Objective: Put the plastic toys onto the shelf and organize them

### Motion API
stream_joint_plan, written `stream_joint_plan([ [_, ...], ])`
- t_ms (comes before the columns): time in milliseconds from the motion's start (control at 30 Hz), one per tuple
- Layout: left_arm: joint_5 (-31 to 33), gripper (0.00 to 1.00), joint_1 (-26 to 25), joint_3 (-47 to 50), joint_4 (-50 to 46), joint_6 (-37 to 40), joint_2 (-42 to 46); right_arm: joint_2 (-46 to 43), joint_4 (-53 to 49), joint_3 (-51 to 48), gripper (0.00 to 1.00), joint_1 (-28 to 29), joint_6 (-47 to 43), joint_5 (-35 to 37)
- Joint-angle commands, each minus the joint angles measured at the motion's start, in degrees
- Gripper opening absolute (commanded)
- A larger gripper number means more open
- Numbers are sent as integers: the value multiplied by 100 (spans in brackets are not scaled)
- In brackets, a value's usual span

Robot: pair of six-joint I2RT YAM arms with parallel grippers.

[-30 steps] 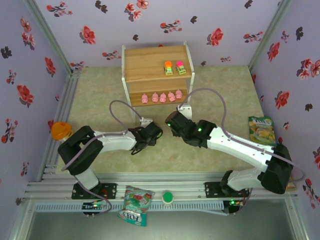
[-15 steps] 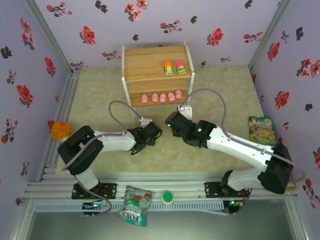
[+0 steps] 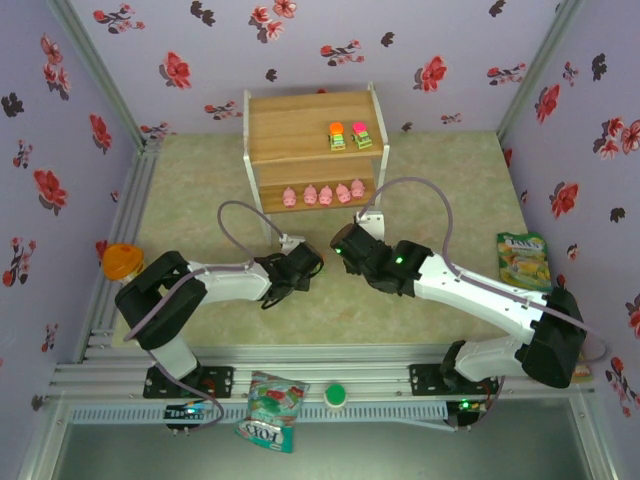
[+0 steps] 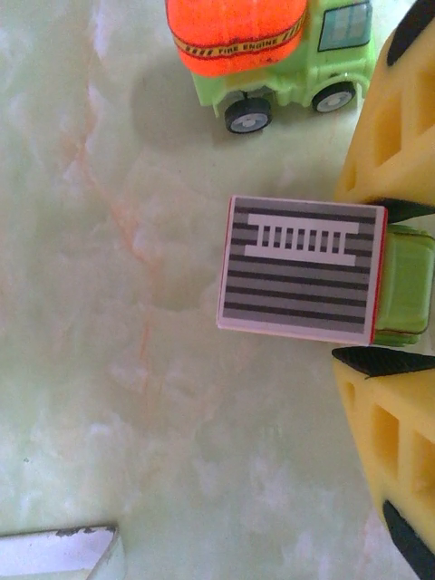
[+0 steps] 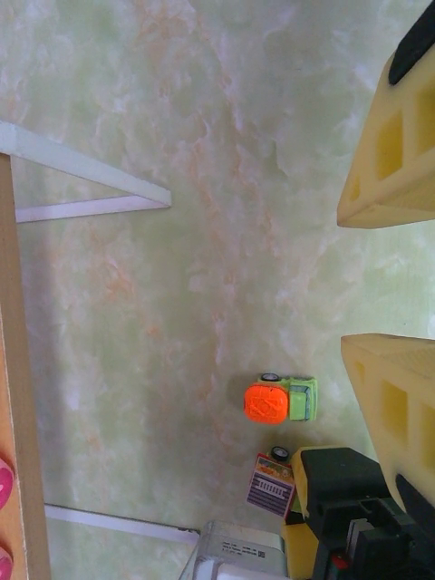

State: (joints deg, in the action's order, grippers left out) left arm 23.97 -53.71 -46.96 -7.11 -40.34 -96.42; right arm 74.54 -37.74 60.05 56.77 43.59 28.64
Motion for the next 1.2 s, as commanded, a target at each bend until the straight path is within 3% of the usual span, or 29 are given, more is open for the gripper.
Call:
stream_joint_plan([
  [0,-58,46,36,29,36,43,-113,-151,-76,-50,37,9,97,130],
  [800,76,30,45,-103,-180,228,121,-245,-102,-106,37,-7,97,161],
  [1167,255,30,-36,-104,-702,130,985,-388,-111,-240,37,-96,71,162],
])
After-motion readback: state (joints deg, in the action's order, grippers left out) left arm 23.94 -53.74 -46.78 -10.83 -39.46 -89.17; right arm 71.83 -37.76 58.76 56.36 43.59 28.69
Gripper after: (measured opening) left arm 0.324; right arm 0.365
